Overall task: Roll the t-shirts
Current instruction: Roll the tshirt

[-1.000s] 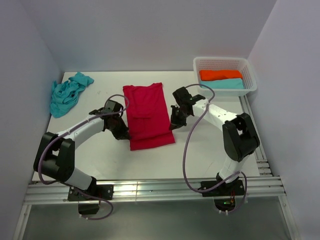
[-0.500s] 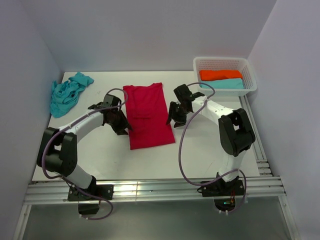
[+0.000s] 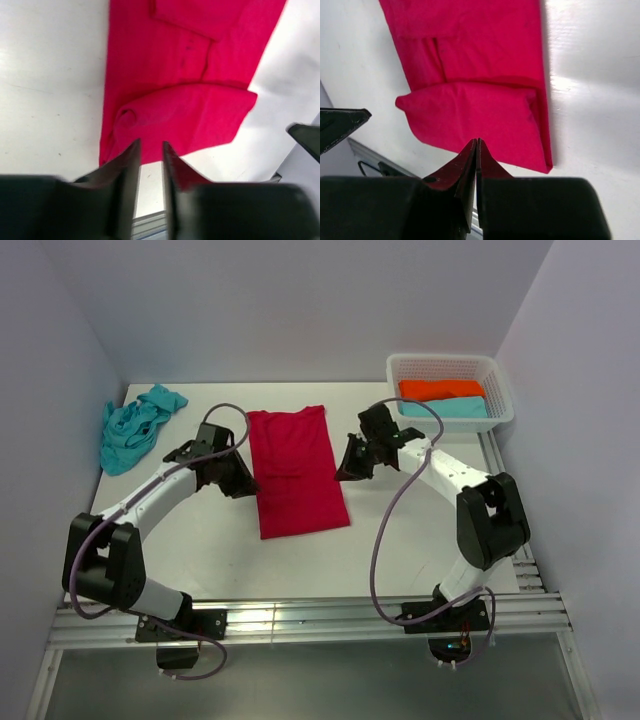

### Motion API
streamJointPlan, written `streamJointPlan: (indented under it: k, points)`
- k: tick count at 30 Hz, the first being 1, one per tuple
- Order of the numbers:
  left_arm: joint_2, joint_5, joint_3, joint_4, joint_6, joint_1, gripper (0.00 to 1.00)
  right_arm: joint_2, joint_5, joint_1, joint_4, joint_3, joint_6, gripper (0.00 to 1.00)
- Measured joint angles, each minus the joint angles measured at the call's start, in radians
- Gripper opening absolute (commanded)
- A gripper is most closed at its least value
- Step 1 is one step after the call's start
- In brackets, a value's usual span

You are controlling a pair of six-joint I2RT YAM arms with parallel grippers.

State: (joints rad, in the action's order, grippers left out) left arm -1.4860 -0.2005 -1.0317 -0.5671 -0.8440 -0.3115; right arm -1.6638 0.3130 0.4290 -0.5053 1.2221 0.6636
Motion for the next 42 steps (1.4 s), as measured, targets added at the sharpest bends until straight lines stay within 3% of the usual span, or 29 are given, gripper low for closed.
streamJointPlan:
  k: [2, 7, 19, 22, 23, 24, 25, 26, 30, 35, 42]
  points:
    - [0.025, -0.023, 0.030, 0.032, 0.002, -0.002, 0.20, -0.009, 0.034, 0.000, 0.020, -0.014, 0.002, 0.03]
    - [0.015, -0.091, 0.090, 0.107, -0.007, -0.012, 0.14, -0.076, 0.081, 0.000, 0.022, -0.014, -0.001, 0.02]
    - [-0.166, -0.117, 0.128, 0.225, -0.032, 0.017, 0.06, -0.211, 0.071, 0.000, 0.032, -0.010, 0.004, 0.00]
    - [-0.226, -0.129, 0.128, 0.242, -0.034, 0.049, 0.05, -0.239, 0.069, 0.000, 0.034, -0.010, 0.002, 0.09]
    - [-0.230, -0.140, 0.122, 0.242, -0.034, 0.055, 0.06, -0.245, 0.071, -0.001, 0.034, -0.011, 0.001, 0.19]
    - [-0.232, -0.138, 0.117, 0.243, -0.030, 0.056, 0.08, -0.246, 0.072, -0.001, 0.035, -0.013, 0.002, 0.25]
    - [-0.232, -0.133, 0.113, 0.243, -0.022, 0.055, 0.17, -0.243, 0.074, -0.001, 0.042, -0.018, -0.002, 0.32]
    - [-0.232, -0.129, 0.108, 0.241, -0.013, 0.055, 0.32, -0.235, 0.075, -0.001, 0.046, -0.023, -0.004, 0.39]
    - [-0.209, -0.119, 0.084, 0.231, 0.029, 0.051, 0.54, -0.169, 0.079, -0.002, 0.060, -0.045, -0.016, 0.43]
    - [-0.108, -0.091, 0.066, 0.192, 0.079, 0.053, 0.58, -0.064, 0.079, -0.006, 0.070, -0.052, -0.038, 0.55]
    - [0.008, -0.063, 0.161, 0.189, 0.118, 0.053, 0.68, 0.012, 0.072, -0.018, 0.095, -0.146, -0.082, 0.57]
